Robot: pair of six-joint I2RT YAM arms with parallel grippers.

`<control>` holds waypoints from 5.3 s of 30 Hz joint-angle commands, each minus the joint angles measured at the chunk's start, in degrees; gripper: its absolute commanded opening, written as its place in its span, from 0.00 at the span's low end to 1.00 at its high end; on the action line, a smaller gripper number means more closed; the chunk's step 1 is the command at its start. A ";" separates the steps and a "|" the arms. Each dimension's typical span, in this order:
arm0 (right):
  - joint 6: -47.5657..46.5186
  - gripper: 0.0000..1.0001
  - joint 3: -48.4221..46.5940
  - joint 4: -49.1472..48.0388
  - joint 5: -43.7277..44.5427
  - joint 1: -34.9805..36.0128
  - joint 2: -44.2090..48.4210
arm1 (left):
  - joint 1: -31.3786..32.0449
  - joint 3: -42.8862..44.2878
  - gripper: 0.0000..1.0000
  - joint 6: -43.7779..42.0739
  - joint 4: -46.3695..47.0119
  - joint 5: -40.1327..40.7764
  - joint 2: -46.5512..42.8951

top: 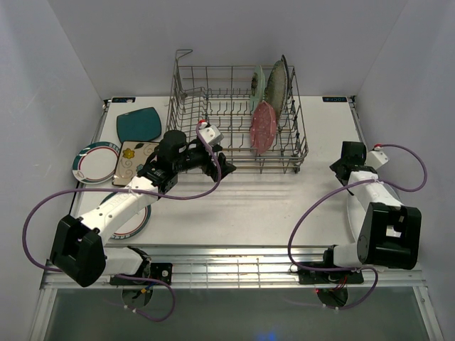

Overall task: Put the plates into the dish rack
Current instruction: Move the plate to the center of the board.

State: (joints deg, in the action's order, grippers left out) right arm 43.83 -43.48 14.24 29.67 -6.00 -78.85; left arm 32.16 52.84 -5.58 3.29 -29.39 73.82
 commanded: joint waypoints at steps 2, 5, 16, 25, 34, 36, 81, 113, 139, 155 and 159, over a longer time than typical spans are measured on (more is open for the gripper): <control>-0.86 0.82 -3.10 4.48 4.16 0.11 2.91 | 0.18 0.42 0.98 -0.74 0.31 -0.58 0.44; -0.50 0.82 -1.69 4.48 4.78 0.02 3.70 | 0.18 0.60 0.98 -0.74 0.31 -0.76 0.53; 1.43 0.78 0.94 3.08 3.82 0.02 -2.54 | 0.18 0.42 0.98 -0.66 0.05 -1.20 -0.08; 1.78 0.65 1.91 3.77 5.31 0.02 -2.10 | 0.18 0.33 0.98 -0.92 -0.04 -1.20 -0.34; 3.80 0.56 0.68 10.35 9.61 0.11 -2.45 | 0.18 -0.02 0.98 -1.01 -0.04 -1.64 -0.61; 5.56 0.55 -0.28 12.64 12.51 0.37 -2.45 | 0.18 0.07 0.98 -1.01 -0.04 -1.81 -0.70; 10.57 0.08 -3.98 19.16 15.24 27.35 -2.45 | 0.18 -0.37 0.98 -1.62 -0.39 -1.64 -2.81; 8.20 0.08 2.80 7.04 19.90 63.20 -1.39 | -2.63 -0.72 0.98 2.68 3.30 19.71 -8.16; -15.26 0.08 -6.97 -14.32 17.44 83.25 -20.29 | -14.32 2.62 0.98 9.10 -0.39 21.48 -12.56; -33.19 0.54 2.53 -32.00 6.27 84.05 -15.81 | -14.41 2.71 0.98 8.75 -0.74 19.89 -11.68; -34.08 0.75 1.21 -29.63 10.05 84.92 -15.28 | -14.41 2.71 0.98 8.66 -0.74 19.72 -11.68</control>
State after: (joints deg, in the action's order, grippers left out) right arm 11.51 -41.45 -14.79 39.13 77.97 -95.81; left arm 18.11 53.39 3.01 3.03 -8.64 62.59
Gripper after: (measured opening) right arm 0.725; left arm 0.979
